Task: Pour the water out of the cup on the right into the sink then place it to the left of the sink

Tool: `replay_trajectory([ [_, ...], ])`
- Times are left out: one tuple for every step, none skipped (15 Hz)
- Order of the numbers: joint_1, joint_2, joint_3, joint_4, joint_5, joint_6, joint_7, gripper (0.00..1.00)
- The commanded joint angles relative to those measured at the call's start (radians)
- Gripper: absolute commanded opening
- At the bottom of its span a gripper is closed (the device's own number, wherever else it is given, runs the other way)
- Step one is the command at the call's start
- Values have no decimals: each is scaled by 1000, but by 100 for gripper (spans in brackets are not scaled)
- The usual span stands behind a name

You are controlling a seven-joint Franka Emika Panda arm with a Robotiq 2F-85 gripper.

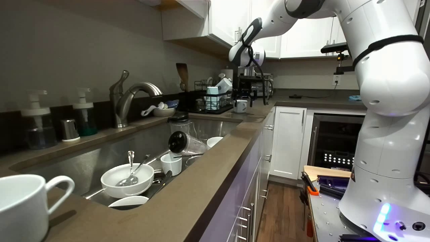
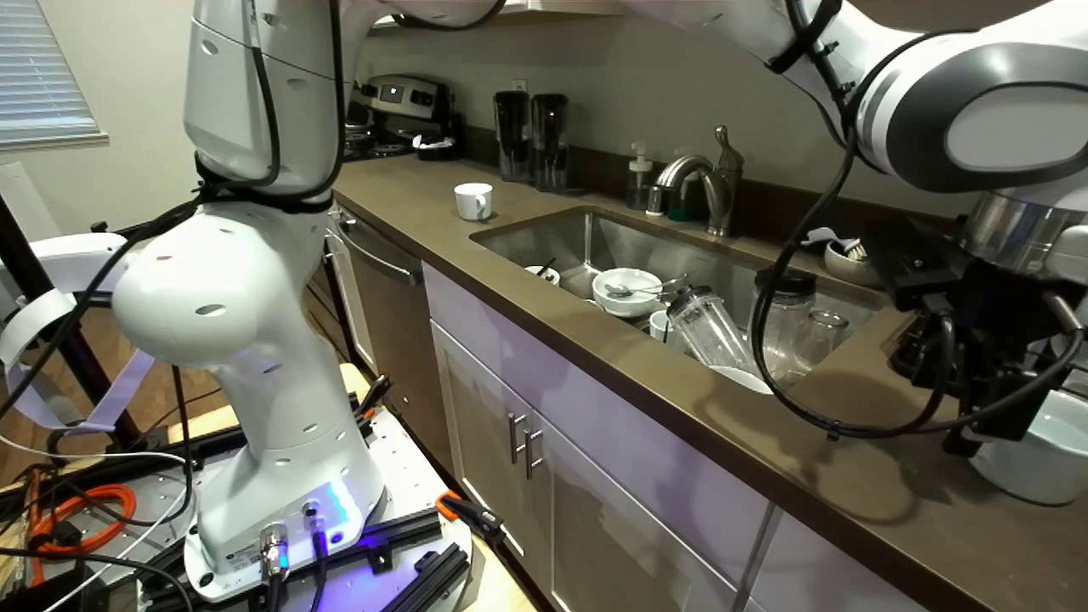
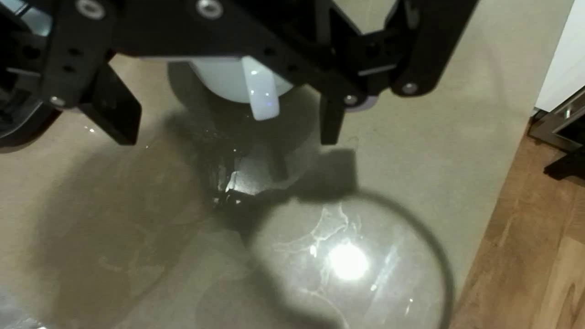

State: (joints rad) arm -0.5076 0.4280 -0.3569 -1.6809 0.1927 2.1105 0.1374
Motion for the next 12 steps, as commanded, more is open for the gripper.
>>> replay_trajectory([
  [-19,13,15,6,27,24,-56,100],
  [-24,17,18,9,32,30,-74,100],
  [-28,21,21,11,34,34,-88,100],
  [-33,26,23,14,37,38,-104,100],
  [-36,29,25,17,39,37,-117,100],
  [-41,34,27,21,42,36,-130,98],
  [-46,37,29,23,45,35,-141,74],
  [-49,40,30,25,47,36,-150,73],
  [-52,44,32,28,49,37,-159,96],
  [-56,46,35,32,51,37,-167,93],
  [-59,49,37,35,52,39,-174,96],
  [-62,51,39,39,53,41,-182,91],
])
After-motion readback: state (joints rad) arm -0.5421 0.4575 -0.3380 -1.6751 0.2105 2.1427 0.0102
